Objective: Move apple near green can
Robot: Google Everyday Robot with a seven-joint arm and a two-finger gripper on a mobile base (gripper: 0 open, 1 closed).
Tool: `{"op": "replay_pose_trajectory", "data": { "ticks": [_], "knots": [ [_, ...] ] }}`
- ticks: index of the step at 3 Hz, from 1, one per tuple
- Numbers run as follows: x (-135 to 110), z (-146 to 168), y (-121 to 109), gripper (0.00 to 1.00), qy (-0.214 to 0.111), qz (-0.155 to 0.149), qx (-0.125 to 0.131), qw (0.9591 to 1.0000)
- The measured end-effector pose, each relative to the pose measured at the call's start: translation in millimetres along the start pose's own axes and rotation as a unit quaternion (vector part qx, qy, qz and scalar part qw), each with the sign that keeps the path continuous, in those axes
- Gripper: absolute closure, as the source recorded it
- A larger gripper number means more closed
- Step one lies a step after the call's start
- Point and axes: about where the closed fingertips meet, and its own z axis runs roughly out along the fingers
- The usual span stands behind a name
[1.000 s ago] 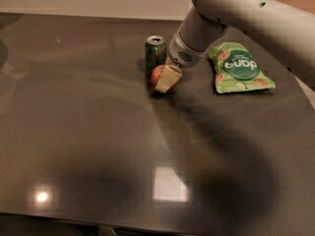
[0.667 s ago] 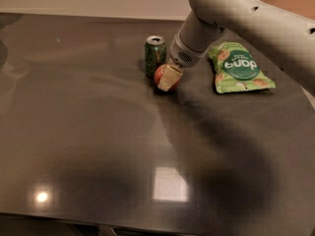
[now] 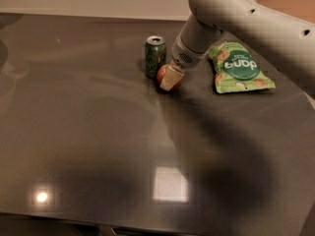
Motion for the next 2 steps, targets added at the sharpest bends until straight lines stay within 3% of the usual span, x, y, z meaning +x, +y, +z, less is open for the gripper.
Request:
{"op": "replay_pose_trajectory", "data": {
  "ticks": [1, 2],
  "knots": [
    [-0.1, 1.4, 0.8, 0.0, 0.001, -0.001, -0.001, 1.0],
    [-0.2, 1.4, 0.8, 0.0, 0.001, -0.001, -0.001, 1.0]
  ]
}}
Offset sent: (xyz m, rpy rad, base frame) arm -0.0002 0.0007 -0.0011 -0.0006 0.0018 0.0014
